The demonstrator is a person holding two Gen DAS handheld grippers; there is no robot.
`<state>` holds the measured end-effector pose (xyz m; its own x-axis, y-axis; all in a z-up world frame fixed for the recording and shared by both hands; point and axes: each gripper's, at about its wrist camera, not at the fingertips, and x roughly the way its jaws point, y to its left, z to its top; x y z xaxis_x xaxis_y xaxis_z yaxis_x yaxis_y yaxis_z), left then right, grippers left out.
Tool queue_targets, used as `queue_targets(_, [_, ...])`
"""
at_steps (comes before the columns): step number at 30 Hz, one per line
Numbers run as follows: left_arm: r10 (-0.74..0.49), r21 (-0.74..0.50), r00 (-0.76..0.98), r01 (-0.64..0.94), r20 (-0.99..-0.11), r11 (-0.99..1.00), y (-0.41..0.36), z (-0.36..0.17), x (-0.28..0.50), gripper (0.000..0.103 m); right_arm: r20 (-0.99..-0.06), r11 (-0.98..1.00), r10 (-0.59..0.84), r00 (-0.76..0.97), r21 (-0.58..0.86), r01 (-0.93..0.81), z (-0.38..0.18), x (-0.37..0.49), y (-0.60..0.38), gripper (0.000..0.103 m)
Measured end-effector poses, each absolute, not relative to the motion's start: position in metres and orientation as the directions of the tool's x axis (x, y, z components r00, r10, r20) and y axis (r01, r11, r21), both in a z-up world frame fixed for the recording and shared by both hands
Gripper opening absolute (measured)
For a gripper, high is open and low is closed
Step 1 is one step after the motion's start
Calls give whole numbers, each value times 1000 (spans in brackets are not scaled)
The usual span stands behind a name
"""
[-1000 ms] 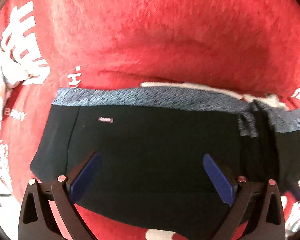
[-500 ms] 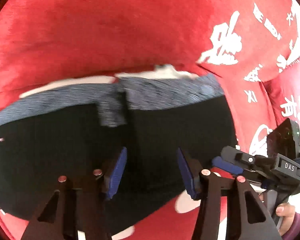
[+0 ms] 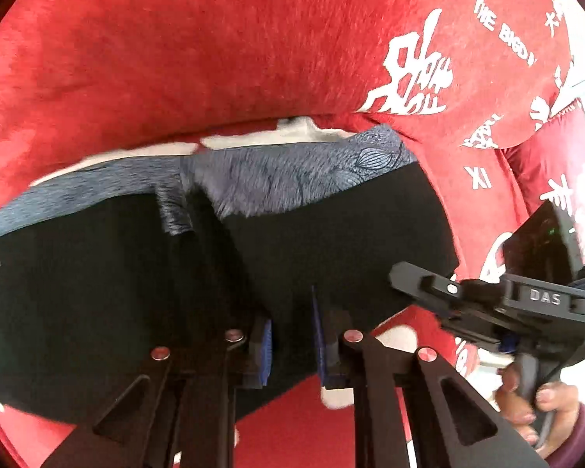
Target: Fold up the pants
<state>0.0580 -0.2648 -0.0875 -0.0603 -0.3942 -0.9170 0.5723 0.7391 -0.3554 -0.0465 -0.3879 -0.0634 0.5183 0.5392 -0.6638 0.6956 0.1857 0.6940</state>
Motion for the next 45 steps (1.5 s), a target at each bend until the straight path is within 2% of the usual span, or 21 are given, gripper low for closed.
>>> queue_targets(5, [-290, -255, -21, 541, -957, 801, -251, -115, 57, 22, -706, 195, 549, 448, 629, 752, -86, -58, -371, 5])
queue_targets(6, [-276, -232, 2, 533, -961, 814, -251, -118, 60, 36, -715, 191, 541, 443, 618, 763, -96, -59, -370, 5])
queue_targets(7, [-260, -210, 23, 526, -965, 824, -249, -119, 62, 59, -721, 197, 536, 439, 612, 766, -101, -58, -371, 4])
queue_targets(8, [-234, -175, 51, 514, -971, 840, -249, -120, 65, 69, -721, 201, 532, 444, 617, 761, -103, -56, -372, 5])
queue_targets(9, [-232, -170, 63, 504, -971, 847, -249, -120, 67, 72, -721, 214, 533, 443, 621, 754, -103, -52, -372, 5])
queue_targets(11, [-240, -182, 59, 488, -969, 854, -248, -118, 70, 72, -734, 273, 552, 396, 608, 746, -99, -41, -374, 6])
queue_targets(13, [-224, -157, 81, 490, -971, 858, -246, -110, 70, 72, -731, 338, 596, 334, 605, 721, -88, -32, -372, 15])
queue_targets(15, [-222, -137, 112, 503, -969, 853, -246, -98, 72, 72, -720, 426, 627, 295, 635, 644, -63, -24, -372, 25])
queue_targets(18, [-228, -110, 160, 535, -960, 838, -256, -80, 78, 72, -741, 542, 593, 315, 656, 525, -24, -19, -384, 30])
queue_targets(20, [-241, -109, 171, 555, -955, 825, -269, -74, 83, 72, -813, 638, 473, 339, 582, 505, -8, -8, -408, 44])
queue_targets(21, [-248, -109, 173, 568, -953, 816, -279, -73, 86, 72, -849, 669, 400, 346, 528, 522, -5, -5, -422, 65])
queue_targets(22, [-249, -106, 174, 577, -953, 810, -284, -72, 87, 72, -876, 684, 329, 354, 479, 550, -7, 0, -441, 73])
queue_targets(24, [-251, -106, 167, 593, -953, 798, -302, -75, 89, 72, -893, 674, 283, 350, 445, 590, -22, 9, -468, 73])
queue_targets(26, [-264, -122, 151, 605, -953, 787, -318, -81, 89, 72, -887, 620, 325, 327, 462, 635, -55, 19, -489, 72])
queue_targets(27, [-266, -125, 146, 610, -953, 783, -324, -86, 88, 72, -872, 596, 364, 326, 488, 638, -67, 23, -494, 62])
queue_targets(28, [-262, -122, 143, 615, -954, 779, -330, -90, 87, 72, -852, 570, 423, 309, 515, 640, -85, 26, -497, 41])
queue_targets(31, [-211, -79, 147, 610, -966, 788, -332, -102, 84, 72, -850, 570, 464, 247, 501, 652, -101, 31, -496, 35])
queue_targets(36, [-153, -36, 145, 601, -977, 798, -305, -122, 80, 72, -899, 728, 396, 186, 431, 534, -73, 46, -470, 35])
queue_targets(39, [-97, 34, 176, 621, -980, 783, -301, -123, 74, 72, -963, 842, 255, 89, 266, 469, -86, 56, -450, 45])
queue_targets(42, [-143, -43, 134, 564, -981, 825, -283, -117, 81, 72, -968, 828, 237, 81, 245, 503, -87, 59, -440, 57])
queue_targets(45, [-126, -31, 142, 535, -982, 844, -265, -112, 84, 72, -976, 841, 202, 75, 212, 497, -72, 54, -432, 59])
